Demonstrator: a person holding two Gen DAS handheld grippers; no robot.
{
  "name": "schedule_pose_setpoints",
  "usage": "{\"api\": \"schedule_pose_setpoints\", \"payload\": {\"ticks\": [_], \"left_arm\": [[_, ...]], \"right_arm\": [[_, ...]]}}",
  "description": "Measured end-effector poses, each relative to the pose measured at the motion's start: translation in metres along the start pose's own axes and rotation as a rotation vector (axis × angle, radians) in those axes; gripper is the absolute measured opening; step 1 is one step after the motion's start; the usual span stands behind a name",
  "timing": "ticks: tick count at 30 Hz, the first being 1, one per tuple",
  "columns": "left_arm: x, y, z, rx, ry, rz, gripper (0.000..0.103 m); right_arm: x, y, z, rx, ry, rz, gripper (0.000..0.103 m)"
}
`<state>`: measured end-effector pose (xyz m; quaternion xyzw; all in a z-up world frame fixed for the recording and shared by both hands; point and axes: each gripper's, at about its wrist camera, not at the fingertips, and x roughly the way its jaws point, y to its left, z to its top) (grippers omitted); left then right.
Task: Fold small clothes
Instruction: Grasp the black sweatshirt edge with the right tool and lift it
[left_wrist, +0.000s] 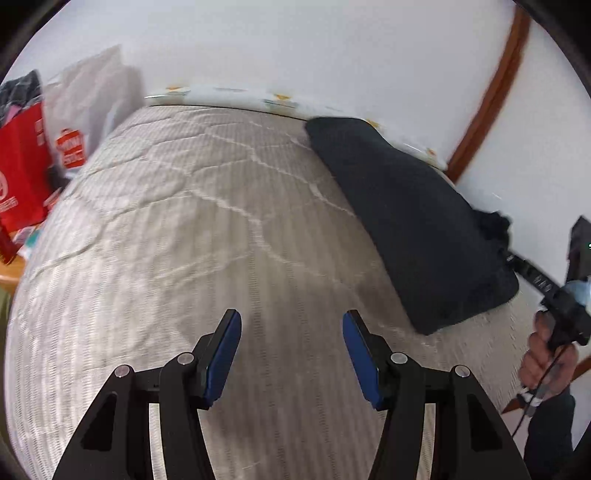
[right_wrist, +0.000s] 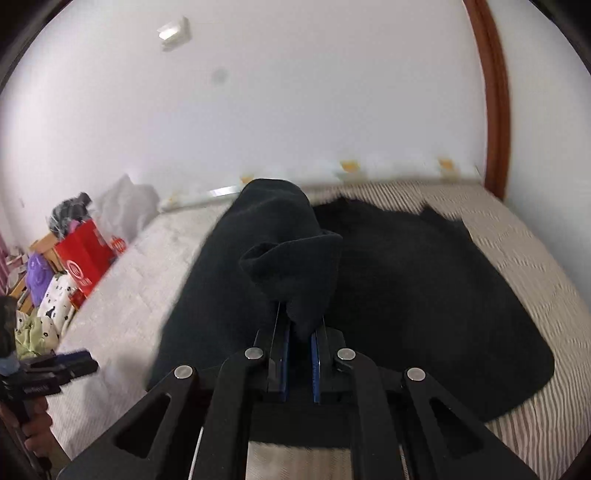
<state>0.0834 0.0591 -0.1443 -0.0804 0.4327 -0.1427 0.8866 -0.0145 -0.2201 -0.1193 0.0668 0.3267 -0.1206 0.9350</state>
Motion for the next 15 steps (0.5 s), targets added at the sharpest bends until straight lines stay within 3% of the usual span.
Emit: {"api": "schedule_pose_setpoints", "payload": {"ticks": [3,6,8,10,15], "left_arm": [[0.008,-0.017,0.001,0.036,0.011,-0.022,0.055],[0.014,-0.032,0.0,0.069,0.018,-0.064,0.056],[0.016,-0.041,-0.001,0.089,0.019,-0.085,0.06],[0.02,-0.048,-0.001,0.105,0.017,-0.104,0.06],[0.033,-0.062,-0.002,0.106,0.047,-0.16,0.062]], "right_arm": [[0.003,-0.014,-0.011,0.028,0.035,0.013,0.011],[-0.001,-0.021,-0.013,0.048,0.026,0.022,0.026],[-0.001,-0.024,-0.009,0.059,0.021,0.055,0.045],[0.0,-0.024,-0.005,0.067,0.01,0.081,0.053],[0.026,-0.024,0.008,0.098,0.021,0.092,0.053]]}}
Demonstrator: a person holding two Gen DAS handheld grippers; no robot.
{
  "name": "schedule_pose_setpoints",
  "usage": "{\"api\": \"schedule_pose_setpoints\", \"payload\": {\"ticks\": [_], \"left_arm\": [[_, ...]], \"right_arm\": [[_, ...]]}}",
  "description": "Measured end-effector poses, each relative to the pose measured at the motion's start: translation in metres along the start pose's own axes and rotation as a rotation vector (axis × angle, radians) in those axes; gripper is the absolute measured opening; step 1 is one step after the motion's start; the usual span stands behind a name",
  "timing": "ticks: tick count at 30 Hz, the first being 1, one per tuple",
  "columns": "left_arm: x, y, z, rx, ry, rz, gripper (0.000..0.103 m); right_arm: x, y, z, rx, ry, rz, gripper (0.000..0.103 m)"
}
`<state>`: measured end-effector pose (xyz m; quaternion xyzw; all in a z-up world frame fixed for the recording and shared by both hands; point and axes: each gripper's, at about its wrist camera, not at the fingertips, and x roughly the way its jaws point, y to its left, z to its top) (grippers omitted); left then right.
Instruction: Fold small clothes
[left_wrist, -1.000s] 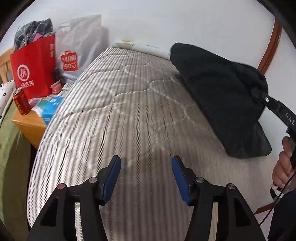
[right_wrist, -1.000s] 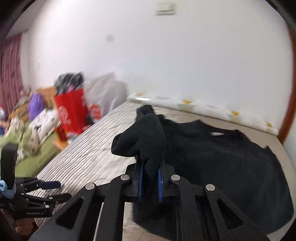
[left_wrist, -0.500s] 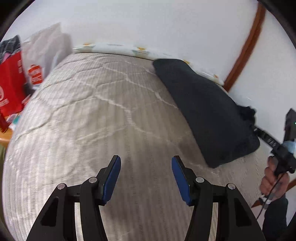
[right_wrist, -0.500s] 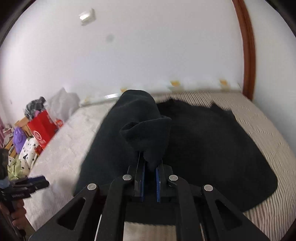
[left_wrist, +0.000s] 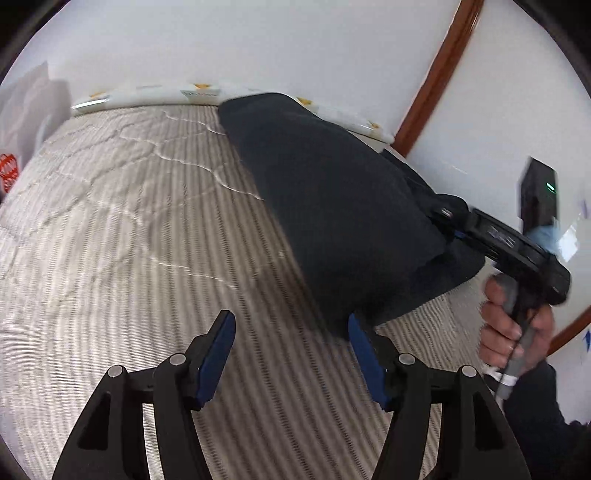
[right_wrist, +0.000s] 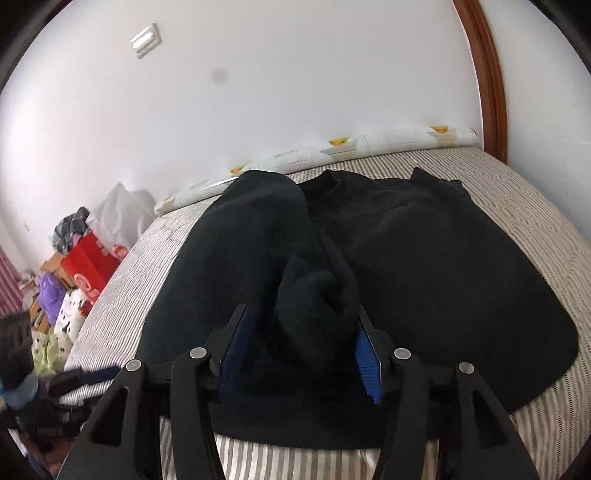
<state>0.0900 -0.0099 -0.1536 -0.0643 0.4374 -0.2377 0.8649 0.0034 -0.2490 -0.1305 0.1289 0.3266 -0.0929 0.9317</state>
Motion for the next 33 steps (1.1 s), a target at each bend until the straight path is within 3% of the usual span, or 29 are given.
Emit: {"api": "schedule_pose_setpoints", "payload": {"ticks": [6,7,8,11,15,19,26,33], "left_arm": [[0.024,-0.018,0.004,0.029,0.028,-0.003,0.064],[0.027,-0.024,0.005,0.046,0.017,0.009,0.065],[0.03,-0.027,0.007,0.054,0.018,0.015,0.065],[0.039,-0.036,0.013,0.07,0.023,0.022,0.065],[0.047,-0.052,0.016,0.124,0.037,0.03,0.065],[0.056,-0.076,0.019,0.202,0.036,0.041,0.065],[0.065,-0.102,0.022,0.227,0.026,0.008,0.065],[0.07,-0.11,0.021,0.204,0.04,0.005,0.063]], "right_arm": [[0.034,-0.001,0.016,0.058,0.004,0.004,0.05],[0.036,0.0,0.017,0.056,-0.002,-0.006,0.037],[0.039,0.002,0.018,0.044,-0.005,-0.021,0.018],[0.038,-0.002,0.025,0.029,-0.028,-0.024,0.014],[-0.001,-0.024,0.041,0.05,-0.179,-0.055,0.012],[-0.032,-0.053,0.047,0.041,-0.272,-0.214,0.011],[-0.059,-0.121,0.027,0.086,-0.251,-0.335,0.011],[-0.053,-0.141,0.006,0.099,-0.203,-0.343,0.012]]}}
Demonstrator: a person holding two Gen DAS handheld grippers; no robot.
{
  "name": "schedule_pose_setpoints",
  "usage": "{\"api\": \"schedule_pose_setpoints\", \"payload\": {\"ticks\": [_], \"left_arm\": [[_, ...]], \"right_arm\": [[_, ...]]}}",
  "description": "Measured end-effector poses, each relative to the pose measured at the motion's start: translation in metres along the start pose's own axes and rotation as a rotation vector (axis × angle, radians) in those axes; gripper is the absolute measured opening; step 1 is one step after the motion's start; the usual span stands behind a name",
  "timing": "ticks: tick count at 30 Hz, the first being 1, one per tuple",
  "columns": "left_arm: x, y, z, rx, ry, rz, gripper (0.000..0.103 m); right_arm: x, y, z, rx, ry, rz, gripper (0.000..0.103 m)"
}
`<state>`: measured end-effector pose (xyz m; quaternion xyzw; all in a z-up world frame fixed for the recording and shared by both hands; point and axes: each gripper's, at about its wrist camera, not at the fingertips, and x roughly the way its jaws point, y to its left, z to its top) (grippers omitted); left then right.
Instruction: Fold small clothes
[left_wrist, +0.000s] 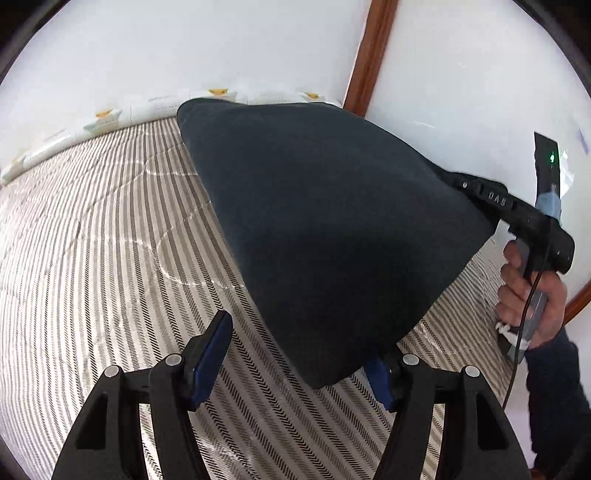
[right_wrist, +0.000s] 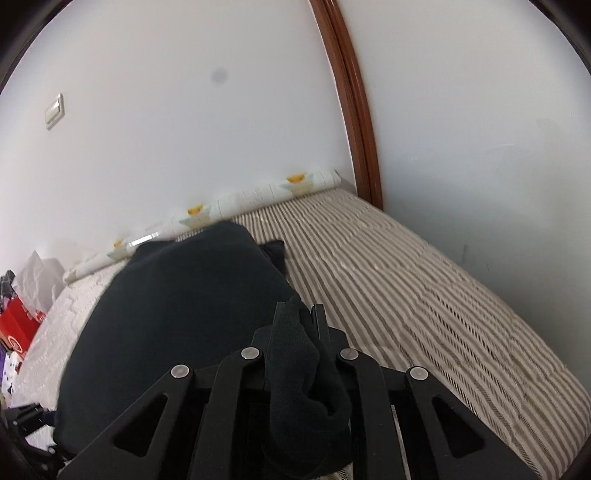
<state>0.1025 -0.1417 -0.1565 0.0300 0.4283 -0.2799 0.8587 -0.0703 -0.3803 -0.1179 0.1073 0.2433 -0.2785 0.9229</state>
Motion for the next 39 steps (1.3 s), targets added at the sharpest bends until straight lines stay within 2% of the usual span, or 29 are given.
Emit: {"api": "schedule_pose_setpoints", "payload": {"ticks": [3,5,7,10,15,16,17,19,22,28,32,39], "left_arm": [[0.001,0.0,0.003,0.0,-0.012,0.004,0.061],[0.0,-0.002,0.002,-0.001,-0.015,0.003,0.055],[0.0,0.0,0.001,-0.004,-0.015,-0.002,0.049],[0.002,-0.003,0.004,0.004,-0.022,0.021,0.042],[-0.003,0.002,0.004,-0.028,-0.03,0.02,0.029],[-0.005,0.004,0.004,-0.039,-0.033,0.015,0.027],[-0.008,0.005,0.002,-0.047,-0.037,0.014,0.024],[-0.015,0.004,0.001,-0.046,-0.047,0.025,0.02],[-0.024,0.005,0.0,-0.043,-0.062,0.044,0.017],[-0.043,0.034,0.001,-0.108,-0.09,0.075,0.016],[-0.062,0.059,-0.004,-0.126,-0.119,0.14,0.016],[-0.088,0.107,-0.018,-0.208,-0.129,0.21,0.016]], "right_arm": [[-0.002,-0.006,0.001,0.013,0.021,0.001,0.02],[-0.003,-0.011,0.003,0.038,0.059,-0.002,0.037],[-0.001,-0.015,0.002,0.056,0.115,0.023,0.046],[0.006,-0.013,0.0,0.041,0.172,0.044,0.046],[0.019,-0.004,-0.003,0.011,0.236,0.04,0.044],[0.022,-0.002,-0.003,0.003,0.242,0.056,0.031],[0.022,0.001,-0.004,0.001,0.234,0.075,0.023],[0.026,0.01,-0.003,-0.028,0.221,0.042,0.021],[0.027,0.02,-0.001,-0.044,0.211,0.03,0.02],[0.03,0.042,0.0,-0.038,0.223,0.101,0.019],[0.038,0.072,0.003,-0.054,0.224,0.155,0.019],[0.056,0.142,0.003,-0.104,0.245,0.245,0.019]]}}
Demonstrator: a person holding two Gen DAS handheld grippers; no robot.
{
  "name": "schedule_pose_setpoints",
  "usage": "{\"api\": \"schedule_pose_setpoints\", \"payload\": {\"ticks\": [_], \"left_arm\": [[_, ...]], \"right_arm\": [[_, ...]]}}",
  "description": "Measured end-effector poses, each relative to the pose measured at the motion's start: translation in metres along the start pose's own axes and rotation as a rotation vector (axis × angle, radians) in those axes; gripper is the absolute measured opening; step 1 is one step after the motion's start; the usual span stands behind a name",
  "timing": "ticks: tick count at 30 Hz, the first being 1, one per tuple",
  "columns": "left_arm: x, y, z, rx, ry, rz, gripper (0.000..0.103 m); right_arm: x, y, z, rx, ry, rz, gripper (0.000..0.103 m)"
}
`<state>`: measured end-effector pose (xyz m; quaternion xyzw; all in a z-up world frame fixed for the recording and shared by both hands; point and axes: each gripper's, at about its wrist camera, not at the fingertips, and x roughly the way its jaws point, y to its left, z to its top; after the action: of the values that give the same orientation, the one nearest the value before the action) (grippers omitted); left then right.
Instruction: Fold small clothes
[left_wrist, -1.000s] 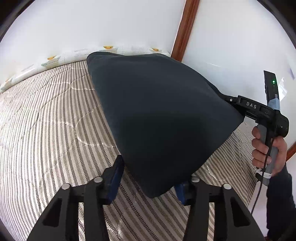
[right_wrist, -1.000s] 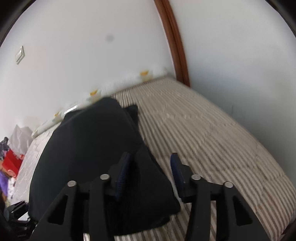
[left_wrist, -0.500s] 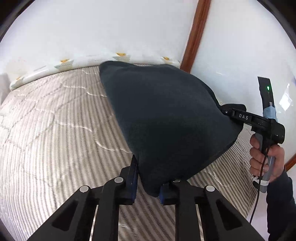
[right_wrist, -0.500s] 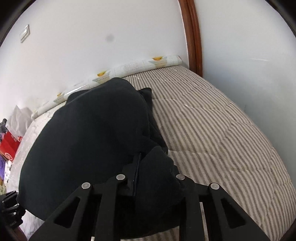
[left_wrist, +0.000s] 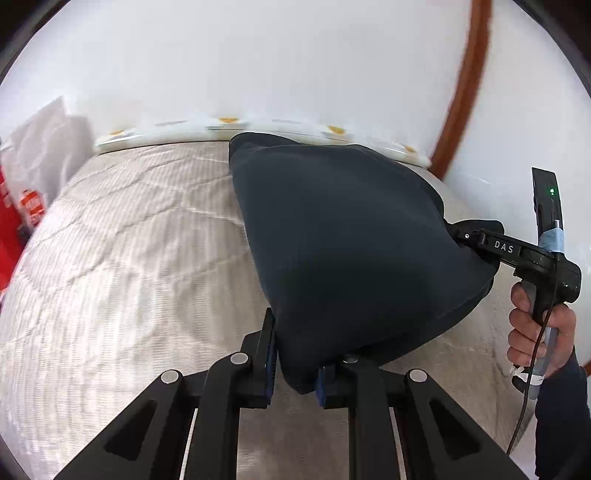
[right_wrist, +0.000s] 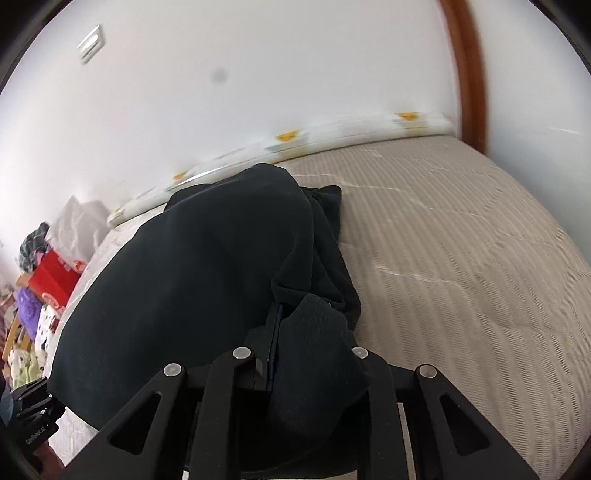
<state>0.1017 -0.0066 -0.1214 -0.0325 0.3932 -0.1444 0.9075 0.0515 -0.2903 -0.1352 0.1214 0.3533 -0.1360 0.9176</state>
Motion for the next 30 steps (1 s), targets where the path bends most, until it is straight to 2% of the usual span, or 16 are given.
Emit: {"api": "schedule_pose_setpoints", "payload": {"ticks": [7,18,21,25,27,30], "left_arm": [[-0.007,0.032,-0.01,-0.05,0.019,0.025,0.016],[0.014,0.035,-0.015,-0.077,0.057,0.015,0.019],[0.01,0.037,-0.017,-0.069,0.071,-0.007,0.02],[-0.006,0.033,-0.021,-0.05,0.057,-0.022,0.021],[-0.018,0.03,-0.025,-0.043,0.034,-0.037,0.029],[-0.035,0.028,-0.025,-0.04,0.012,-0.053,0.03]], "right_arm": [[0.011,0.044,0.0,-0.074,0.008,0.029,0.019],[-0.031,0.021,-0.027,-0.04,0.006,0.07,0.019],[-0.047,0.025,-0.026,-0.091,-0.013,0.034,0.02],[-0.065,0.037,-0.02,-0.156,-0.11,-0.022,0.02],[-0.066,0.044,-0.02,-0.193,-0.129,-0.034,0.02],[-0.048,0.044,-0.029,-0.219,-0.061,-0.074,0.02]]}}
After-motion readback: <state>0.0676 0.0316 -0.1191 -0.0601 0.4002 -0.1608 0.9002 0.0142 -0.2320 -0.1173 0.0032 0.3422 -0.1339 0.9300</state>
